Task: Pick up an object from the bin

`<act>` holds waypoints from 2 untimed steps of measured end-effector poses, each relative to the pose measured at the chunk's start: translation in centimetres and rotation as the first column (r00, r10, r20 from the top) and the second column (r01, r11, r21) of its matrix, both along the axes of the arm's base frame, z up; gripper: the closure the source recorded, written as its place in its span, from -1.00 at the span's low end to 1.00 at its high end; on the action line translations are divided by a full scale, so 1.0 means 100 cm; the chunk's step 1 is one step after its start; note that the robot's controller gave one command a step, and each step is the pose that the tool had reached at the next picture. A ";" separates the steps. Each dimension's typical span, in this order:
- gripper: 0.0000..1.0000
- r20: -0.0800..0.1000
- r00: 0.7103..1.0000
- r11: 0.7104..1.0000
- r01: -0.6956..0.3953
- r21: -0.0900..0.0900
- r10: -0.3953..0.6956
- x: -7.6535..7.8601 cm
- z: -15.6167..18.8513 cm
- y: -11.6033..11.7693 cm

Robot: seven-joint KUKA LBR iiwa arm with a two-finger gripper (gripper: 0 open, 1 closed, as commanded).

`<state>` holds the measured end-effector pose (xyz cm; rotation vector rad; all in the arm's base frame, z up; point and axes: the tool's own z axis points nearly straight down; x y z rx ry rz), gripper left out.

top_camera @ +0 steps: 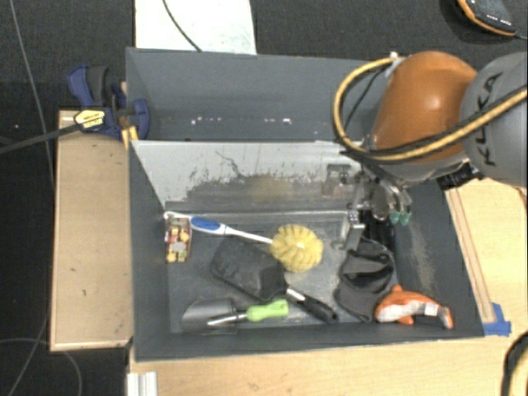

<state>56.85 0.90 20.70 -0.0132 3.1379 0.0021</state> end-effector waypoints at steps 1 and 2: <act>-1.00 0.000 1.000 1.000 0.000 0.000 0.000 0.000 0.000 0.000; -1.00 0.002 0.996 0.996 0.087 0.002 -0.087 -0.017 -0.086 0.027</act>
Offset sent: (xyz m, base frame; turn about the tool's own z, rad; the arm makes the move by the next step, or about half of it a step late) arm -0.0177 0.0264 -0.0870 0.0886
